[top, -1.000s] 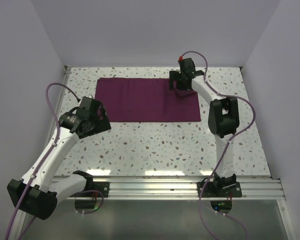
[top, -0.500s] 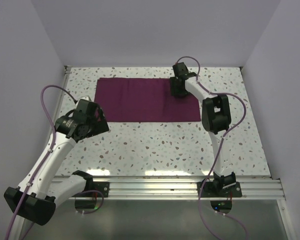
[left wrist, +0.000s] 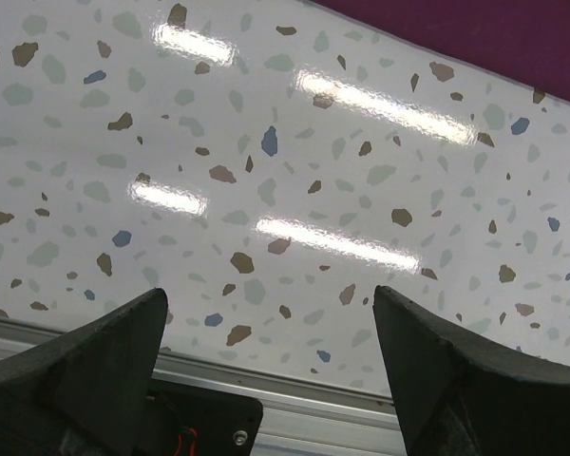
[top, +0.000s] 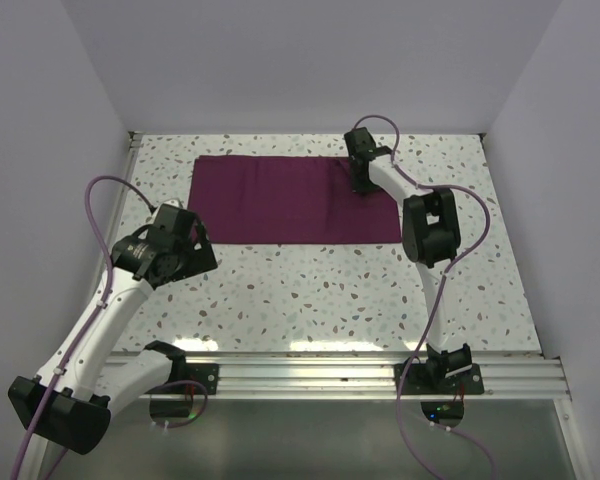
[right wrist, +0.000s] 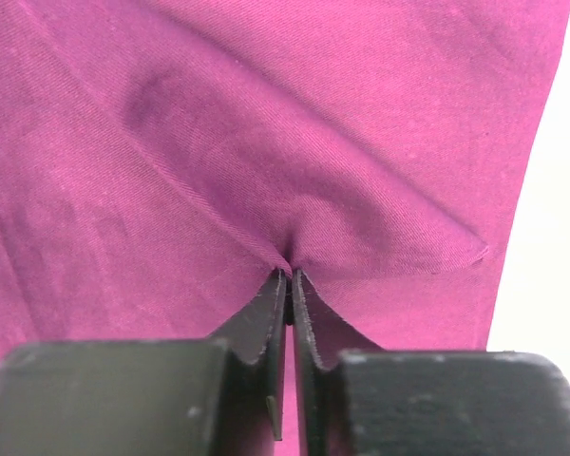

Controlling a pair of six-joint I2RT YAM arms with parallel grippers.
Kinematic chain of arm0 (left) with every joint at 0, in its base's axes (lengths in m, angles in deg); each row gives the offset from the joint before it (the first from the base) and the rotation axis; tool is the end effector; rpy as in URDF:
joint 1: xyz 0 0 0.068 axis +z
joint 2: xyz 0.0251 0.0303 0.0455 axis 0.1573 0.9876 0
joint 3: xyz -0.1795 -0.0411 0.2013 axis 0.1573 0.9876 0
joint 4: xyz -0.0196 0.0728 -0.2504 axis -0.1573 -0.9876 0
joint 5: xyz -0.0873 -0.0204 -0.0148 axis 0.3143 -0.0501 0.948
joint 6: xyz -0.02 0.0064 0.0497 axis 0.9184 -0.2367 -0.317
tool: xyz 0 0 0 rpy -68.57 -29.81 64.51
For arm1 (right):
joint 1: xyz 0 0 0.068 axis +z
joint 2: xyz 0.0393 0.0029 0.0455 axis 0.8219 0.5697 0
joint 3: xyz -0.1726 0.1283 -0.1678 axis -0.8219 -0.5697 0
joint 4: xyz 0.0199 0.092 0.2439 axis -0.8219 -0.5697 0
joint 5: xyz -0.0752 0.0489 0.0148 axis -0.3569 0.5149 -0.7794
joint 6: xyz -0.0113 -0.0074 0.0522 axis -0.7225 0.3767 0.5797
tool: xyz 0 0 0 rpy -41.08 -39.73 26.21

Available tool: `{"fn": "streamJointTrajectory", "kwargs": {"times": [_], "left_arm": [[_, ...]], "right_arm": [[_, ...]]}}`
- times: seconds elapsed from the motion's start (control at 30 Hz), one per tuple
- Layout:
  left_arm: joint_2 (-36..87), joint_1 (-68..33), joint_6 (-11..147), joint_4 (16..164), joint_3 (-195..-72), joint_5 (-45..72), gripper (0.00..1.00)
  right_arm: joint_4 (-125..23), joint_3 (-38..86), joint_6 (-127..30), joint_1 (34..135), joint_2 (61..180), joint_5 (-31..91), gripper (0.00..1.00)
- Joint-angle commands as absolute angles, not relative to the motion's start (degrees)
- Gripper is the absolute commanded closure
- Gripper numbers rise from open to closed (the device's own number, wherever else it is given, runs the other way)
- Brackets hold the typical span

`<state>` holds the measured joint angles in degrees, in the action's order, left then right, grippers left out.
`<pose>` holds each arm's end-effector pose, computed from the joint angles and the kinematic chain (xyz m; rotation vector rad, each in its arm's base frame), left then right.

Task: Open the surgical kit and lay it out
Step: Open the surgical kit at the center of the board.

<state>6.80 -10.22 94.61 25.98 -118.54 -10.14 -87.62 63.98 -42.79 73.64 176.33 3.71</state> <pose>0.1645 -0.0476 0.3031 -0.5054 2.5225 -0.0178 0.4957 0.1526 0.1686 -0.0142 2.5288 -0.2103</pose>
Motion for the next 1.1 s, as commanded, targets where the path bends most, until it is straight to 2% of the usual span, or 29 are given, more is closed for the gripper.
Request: {"fn": "streamJointTrajectory", "kwargs": {"times": [0.0,0.37,0.67,0.87,1.07], "left_arm": [[6.1,-10.5,92.8,26.6,-118.5,-11.0,0.07],[6.6,-10.5,89.0,29.2,-118.7,-10.8,0.00],[8.1,-10.5,86.9,33.0,-123.2,-7.0,0.00],[12.4,-10.4,85.3,33.0,-132.2,-8.3,0.00],[16.1,-10.4,86.0,31.4,-143.1,-11.0,0.00]], "right_arm": [[-89.9,65.8,-42.7,73.6,176.1,2.2,1.00],[-94.1,67.0,-43.5,74.0,171.1,-0.3,1.00],[-102.6,66.3,-42.5,75.8,158.3,-2.0,1.00],[-107.6,57.6,-39.1,79.8,143.8,2.2,1.00],[-107.8,36.8,-31.8,85.5,124.5,9.7,1.00]]}}
